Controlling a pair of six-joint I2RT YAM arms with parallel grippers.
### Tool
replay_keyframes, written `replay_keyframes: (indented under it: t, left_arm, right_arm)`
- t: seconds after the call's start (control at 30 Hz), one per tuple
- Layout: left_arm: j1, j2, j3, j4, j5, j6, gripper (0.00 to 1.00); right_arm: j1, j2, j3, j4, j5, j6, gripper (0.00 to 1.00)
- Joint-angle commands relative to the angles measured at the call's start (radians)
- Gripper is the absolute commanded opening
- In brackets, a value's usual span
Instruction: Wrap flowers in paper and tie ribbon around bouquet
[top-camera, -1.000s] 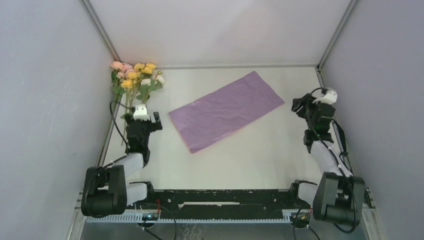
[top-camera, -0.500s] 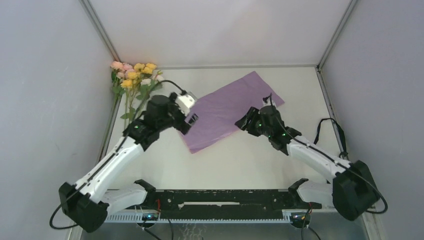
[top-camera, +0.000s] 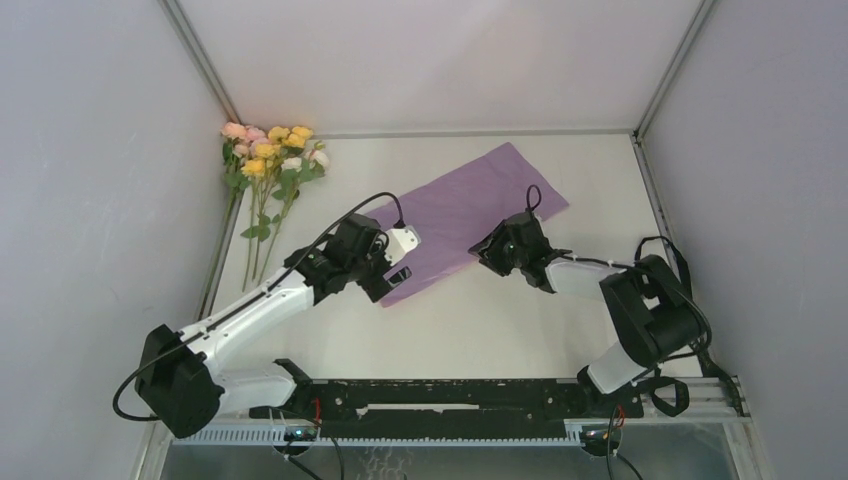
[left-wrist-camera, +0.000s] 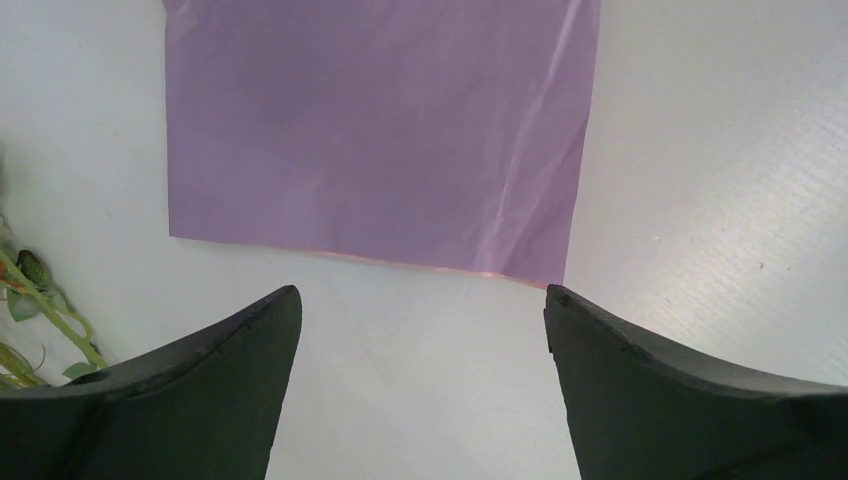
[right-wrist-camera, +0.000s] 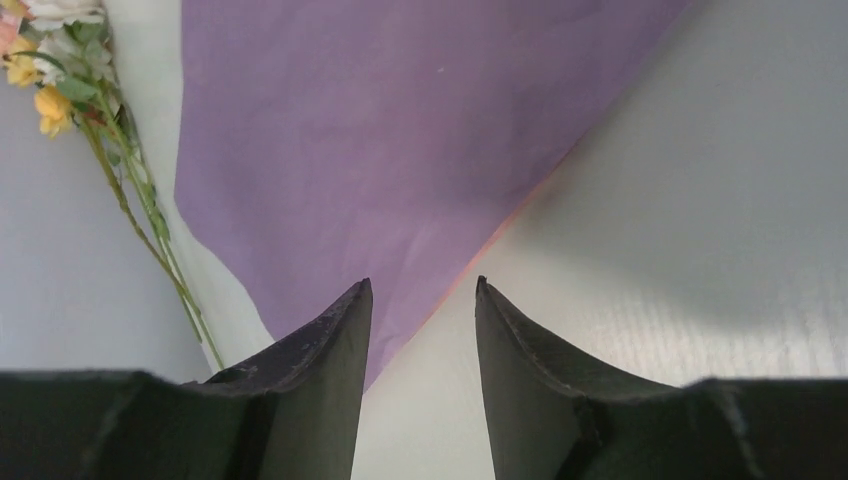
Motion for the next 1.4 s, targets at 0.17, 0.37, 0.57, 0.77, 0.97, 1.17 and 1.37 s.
replay_keyframes:
  t: [0.17, 0.37, 0.57, 0.77, 0.97, 1.17, 1.37]
  left_arm:
    - [0.002, 0.039, -0.023, 0.055, -0.013, -0.005, 0.96]
    - [0.001, 0.049, -0.021, 0.066, -0.011, -0.007, 0.96]
    - [0.001, 0.041, -0.021, 0.066, -0.015, -0.006, 0.96]
    - [0.002, 0.040, -0.016, 0.066, -0.015, -0.005, 0.96]
    - [0.002, 0.047, -0.010, 0.065, -0.023, -0.005, 0.96]
    - [0.001, 0.039, -0.017, 0.075, -0.023, 0.003, 0.96]
    - [0.001, 0.065, -0.017, 0.120, -0.025, 0.009, 0.96]
  right_arm:
    - [-0.028, 0.086, 0.019, 0.091, -0.037, 0.056, 0.52]
    - [-0.031, 0.107, 0.022, 0.116, -0.024, 0.052, 0.52]
    - [-0.059, 0.135, 0.053, 0.123, -0.047, 0.037, 0.50]
    - [-0.060, 0.139, 0.092, 0.109, -0.052, 0.001, 0.48]
    - [-0.064, 0.184, 0.126, 0.115, -0.077, 0.012, 0.48]
    - [-0.060, 0.206, 0.145, 0.159, -0.078, 0.036, 0.50]
    - [-0.054, 0.257, 0.189, 0.199, -0.064, 0.073, 0.50]
